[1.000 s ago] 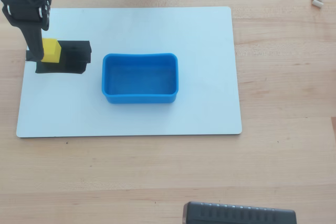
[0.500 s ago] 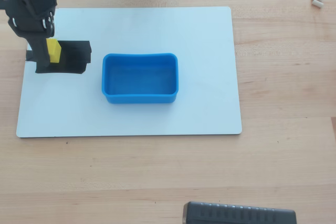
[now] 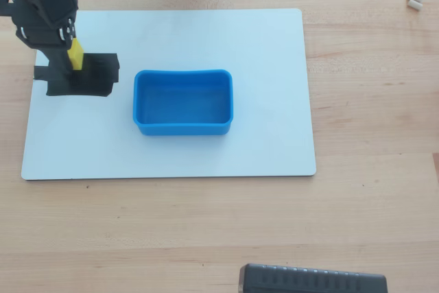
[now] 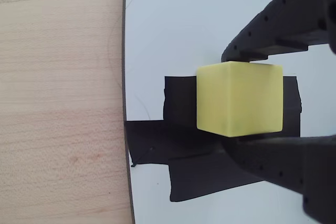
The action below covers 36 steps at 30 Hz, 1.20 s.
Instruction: Pick up yellow cube and drop it in the blue rectangular bin
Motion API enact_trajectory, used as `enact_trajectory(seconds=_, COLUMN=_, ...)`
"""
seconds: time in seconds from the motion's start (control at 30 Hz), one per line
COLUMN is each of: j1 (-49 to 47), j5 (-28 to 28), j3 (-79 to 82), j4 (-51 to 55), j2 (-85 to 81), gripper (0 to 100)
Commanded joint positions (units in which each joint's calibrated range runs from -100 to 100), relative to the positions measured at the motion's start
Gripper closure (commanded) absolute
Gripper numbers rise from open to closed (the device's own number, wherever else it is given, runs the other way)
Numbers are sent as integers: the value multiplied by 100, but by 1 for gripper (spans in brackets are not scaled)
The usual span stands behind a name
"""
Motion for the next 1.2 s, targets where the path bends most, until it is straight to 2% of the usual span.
enact_trajectory(seconds=0.0, j1=-157, j5=-210, j3=-722, j4=332, j2=-229, gripper=83)
enact_trajectory(seconds=0.37, j1=-1117, j5=-938, j3=-967, j4=1505, j2=-1326, gripper=84)
enact_trajectory(seconds=0.63, j1=-2215, j5=-1519, j3=-958, j4=1818, j2=-1883, gripper=84)
enact_trajectory(seconds=0.8, j1=-2755, j5=-1739, j3=-604, j4=1571, j2=-2227, gripper=84)
enact_trajectory(seconds=1.17, j1=-3579, j5=-1939, j3=1151, j4=307, j2=-3026, gripper=84)
